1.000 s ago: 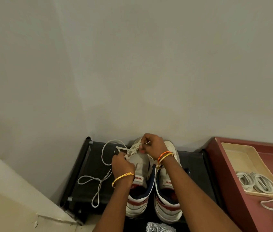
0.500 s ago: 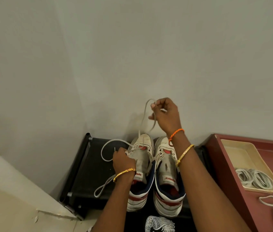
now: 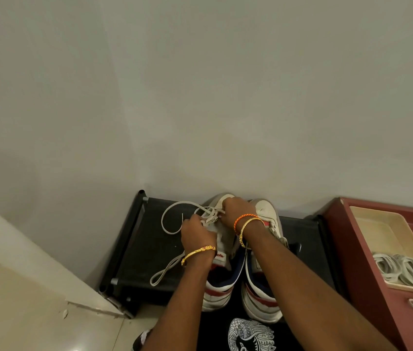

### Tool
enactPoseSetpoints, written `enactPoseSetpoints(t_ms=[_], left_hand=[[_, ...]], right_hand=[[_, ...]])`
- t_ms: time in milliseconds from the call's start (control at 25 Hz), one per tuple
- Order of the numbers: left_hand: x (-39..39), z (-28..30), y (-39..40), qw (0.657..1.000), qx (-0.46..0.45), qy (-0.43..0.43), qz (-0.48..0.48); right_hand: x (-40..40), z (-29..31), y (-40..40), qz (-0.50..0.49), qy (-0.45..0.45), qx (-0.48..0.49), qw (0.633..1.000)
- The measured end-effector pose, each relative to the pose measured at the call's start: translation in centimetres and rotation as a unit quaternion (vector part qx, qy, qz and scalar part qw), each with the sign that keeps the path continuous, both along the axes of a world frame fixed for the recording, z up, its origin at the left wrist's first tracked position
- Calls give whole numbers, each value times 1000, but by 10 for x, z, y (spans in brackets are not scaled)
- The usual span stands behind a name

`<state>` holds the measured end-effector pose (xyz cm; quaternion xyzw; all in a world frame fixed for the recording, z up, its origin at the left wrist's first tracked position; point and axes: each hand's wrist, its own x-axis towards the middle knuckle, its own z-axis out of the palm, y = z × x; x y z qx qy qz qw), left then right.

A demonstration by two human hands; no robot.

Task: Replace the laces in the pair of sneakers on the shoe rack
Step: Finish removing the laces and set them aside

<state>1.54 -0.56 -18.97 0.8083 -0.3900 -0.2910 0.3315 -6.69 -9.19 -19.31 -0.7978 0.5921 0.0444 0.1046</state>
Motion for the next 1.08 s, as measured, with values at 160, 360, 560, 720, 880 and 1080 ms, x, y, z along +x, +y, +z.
enactPoseSetpoints(t_ms=[160, 360, 560, 720, 880, 1080], left_hand=[[1, 1, 1, 1000, -3, -2, 8], [1, 5, 1, 999, 8, 9, 32], [1, 7, 1, 999, 13, 20, 47], [0, 8, 1, 998, 19, 33, 46], [0, 8, 1, 999, 19, 27, 39], [1, 4, 0, 999, 17, 25, 36]], right_hand=[[1, 15, 7, -21, -63, 56, 996], [-16, 62, 17, -58, -195, 104, 974], [-40, 129, 50, -52, -579, 149, 800], [-38, 148, 49, -58, -739, 150, 654], [-17, 107, 25, -198, -708, 147, 662], [-5, 18, 8, -188, -318, 83, 926]])
